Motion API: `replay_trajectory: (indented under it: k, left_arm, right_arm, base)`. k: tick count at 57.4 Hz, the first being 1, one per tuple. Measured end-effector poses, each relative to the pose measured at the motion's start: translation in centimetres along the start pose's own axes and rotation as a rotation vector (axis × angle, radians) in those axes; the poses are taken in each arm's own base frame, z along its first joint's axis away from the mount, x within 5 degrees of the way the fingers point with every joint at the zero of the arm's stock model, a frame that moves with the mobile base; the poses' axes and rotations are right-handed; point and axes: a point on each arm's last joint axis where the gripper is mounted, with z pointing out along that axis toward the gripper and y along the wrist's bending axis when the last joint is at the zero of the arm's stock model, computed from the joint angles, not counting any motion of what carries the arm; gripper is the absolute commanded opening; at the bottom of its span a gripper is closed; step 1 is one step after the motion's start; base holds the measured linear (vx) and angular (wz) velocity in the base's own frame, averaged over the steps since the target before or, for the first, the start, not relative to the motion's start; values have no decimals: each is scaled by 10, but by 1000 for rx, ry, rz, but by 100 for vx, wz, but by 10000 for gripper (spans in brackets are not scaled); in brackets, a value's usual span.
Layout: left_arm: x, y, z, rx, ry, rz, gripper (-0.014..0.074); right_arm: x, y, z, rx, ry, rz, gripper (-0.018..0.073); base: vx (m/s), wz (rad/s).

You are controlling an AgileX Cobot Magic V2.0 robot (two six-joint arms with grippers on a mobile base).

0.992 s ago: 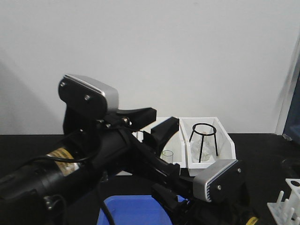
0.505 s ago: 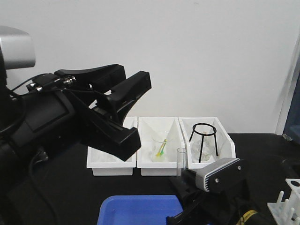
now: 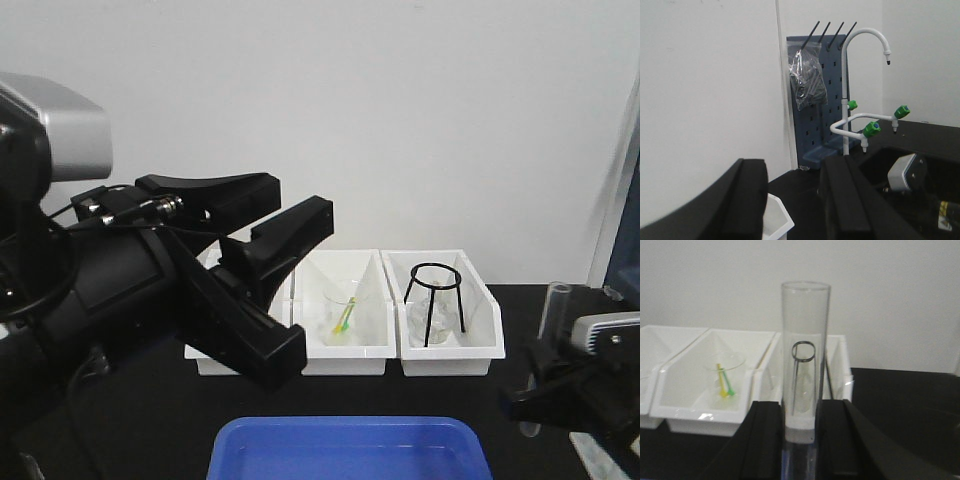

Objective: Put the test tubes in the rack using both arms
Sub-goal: 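Withdraw the left gripper and move the right gripper's tube over the rack, then lower the test tube into a white rack hole and open the right gripper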

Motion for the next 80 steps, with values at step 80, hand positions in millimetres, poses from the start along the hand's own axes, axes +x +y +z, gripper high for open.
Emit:
replay_trajectory:
  k: [80]
  left_arm:
    - [17, -5, -2, 57, 166, 7, 393]
  right_arm:
    - [18, -113, -7, 355, -1, 56, -6]
  base:
    - [0, 0]
